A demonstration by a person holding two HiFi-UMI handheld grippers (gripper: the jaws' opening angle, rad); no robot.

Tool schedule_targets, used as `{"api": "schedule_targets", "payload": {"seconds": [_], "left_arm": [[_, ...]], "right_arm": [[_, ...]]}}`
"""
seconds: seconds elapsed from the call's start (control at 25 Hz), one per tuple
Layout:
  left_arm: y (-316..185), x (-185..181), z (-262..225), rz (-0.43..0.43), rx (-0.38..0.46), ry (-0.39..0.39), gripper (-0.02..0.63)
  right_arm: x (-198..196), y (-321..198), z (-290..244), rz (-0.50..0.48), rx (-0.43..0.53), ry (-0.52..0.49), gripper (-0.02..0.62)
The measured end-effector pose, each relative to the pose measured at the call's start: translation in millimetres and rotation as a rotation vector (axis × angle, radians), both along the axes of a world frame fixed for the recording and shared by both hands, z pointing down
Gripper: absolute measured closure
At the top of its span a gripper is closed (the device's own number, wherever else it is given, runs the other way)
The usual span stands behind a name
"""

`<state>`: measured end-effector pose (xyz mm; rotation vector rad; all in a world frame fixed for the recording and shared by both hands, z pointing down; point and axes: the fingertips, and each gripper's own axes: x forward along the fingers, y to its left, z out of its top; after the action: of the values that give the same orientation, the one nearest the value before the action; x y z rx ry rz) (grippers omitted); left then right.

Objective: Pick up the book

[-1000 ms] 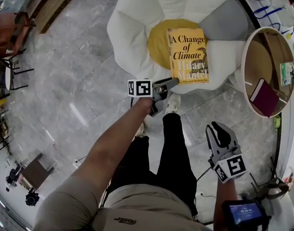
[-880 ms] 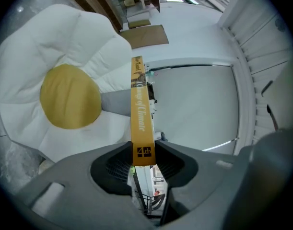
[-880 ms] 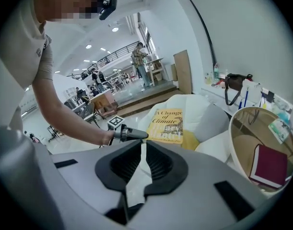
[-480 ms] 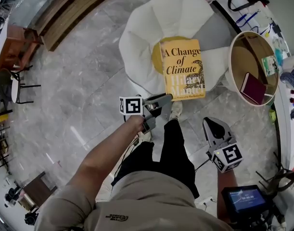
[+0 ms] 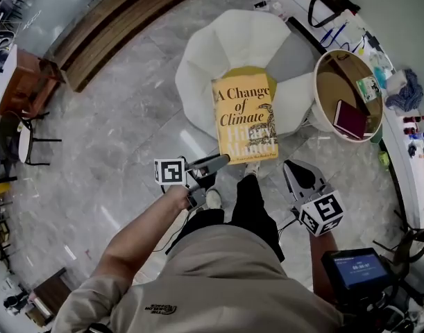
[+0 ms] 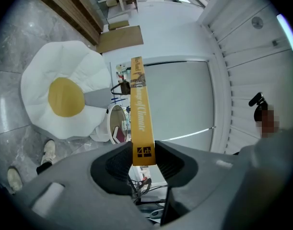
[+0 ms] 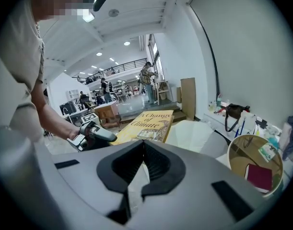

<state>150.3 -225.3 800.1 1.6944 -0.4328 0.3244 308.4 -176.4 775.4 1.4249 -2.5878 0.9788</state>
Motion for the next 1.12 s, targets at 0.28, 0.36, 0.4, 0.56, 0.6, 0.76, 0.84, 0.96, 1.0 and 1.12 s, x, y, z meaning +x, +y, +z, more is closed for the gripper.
{"api": "schedule_targets", "payload": {"seconds": [0.28,0.36,0.4,0.56,0.6,0.76,0.84,0.96,1.0,1.12], "left_arm": [[-85,43,46,-0.071,0.077,-0.029,0.459],[-53,28,34,-0.060,0.079,-0.019,0.459],[-32,14,27,-0.052,0.084,-0.015,0.459],[21,-23,16,-0.088,0.032,-0.008,0.459],[22,-22,17,-0.094,0.023,0.000,0.459],[16,-17,1,-0.046,0.058,-0.015,0.459],[16,-12,-6,-0.060,0.020,-0.008,0.459],[17,-11,-1,-0.050,0.021,-0.002,0.459],[19,-13,1,-0.060,0.006,-0.002,0.459],[23,-23,5,-0.078,-0.028,-0.032,0.459]], "right_arm": [[51,-114,54,-0.100,0.130,0.003,0.581],[38,-89,38,-0.090,0.152,0.017,0.581],[26,-71,28,-0.082,0.167,0.022,0.581],[-2,-27,2,-0.062,0.218,0.031,0.581],[-1,-28,-1,-0.064,0.227,0.031,0.581],[4,-39,-30,-0.089,0.252,0.028,0.581],[6,-45,-40,-0.097,0.260,0.026,0.581],[5,-49,-40,-0.105,0.272,0.017,0.581],[4,-50,-41,-0.110,0.279,0.016,0.581],[-4,-50,-49,-0.132,0.306,0.018,0.581]]}}
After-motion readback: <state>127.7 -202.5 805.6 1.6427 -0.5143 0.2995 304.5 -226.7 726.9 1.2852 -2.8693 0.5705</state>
